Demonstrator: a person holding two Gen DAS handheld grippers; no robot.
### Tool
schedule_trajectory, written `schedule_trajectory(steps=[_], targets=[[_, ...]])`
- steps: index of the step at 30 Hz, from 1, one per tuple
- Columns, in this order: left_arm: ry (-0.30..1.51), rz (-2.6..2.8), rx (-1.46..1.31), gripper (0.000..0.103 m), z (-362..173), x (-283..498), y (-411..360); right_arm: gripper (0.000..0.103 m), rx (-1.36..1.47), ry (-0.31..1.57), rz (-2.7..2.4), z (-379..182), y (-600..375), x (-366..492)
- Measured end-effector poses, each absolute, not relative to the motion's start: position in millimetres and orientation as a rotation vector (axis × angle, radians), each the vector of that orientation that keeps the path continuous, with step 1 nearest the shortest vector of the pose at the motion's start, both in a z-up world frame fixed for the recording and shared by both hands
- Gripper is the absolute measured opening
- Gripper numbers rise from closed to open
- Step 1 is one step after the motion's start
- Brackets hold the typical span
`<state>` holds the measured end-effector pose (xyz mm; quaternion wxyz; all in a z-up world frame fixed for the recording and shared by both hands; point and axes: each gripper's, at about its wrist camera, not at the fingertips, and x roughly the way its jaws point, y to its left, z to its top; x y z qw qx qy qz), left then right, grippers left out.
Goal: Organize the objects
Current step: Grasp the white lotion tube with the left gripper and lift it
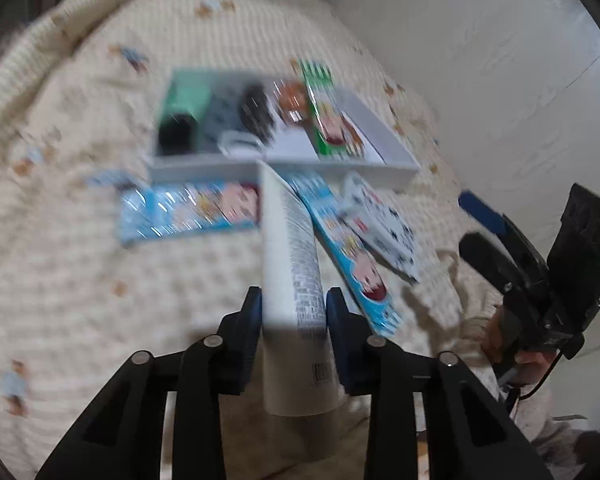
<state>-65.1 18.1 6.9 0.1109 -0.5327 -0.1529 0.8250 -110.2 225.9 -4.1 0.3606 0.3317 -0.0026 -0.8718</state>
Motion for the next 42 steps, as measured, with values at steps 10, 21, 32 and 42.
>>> schedule_trajectory(steps=[10, 21, 32, 42], targets=[[-0.162, 2.61, -1.552, 0.033, -4.3, -48.5, 11.4, 0.103, 0.857, -0.006, -2.246, -4.6, 225.4, -109.8], [-0.239, 2.535, -1.61, 0.034, -24.2, -59.6, 10.5, 0.103, 0.862, -0.006, -2.244, -5.4, 225.1, -110.3], [-0.275, 2.494, -1.665, 0.035, -42.4, -64.6, 11.9, 0.103, 0.863, -0.008, -2.244, -5.4, 225.2, -110.6], [-0.506, 2.657, -1.437, 0.034, 3.9, -45.5, -21.7, 0.103, 0.869, -0.012, -2.243, -5.7, 224.6, -110.1]])
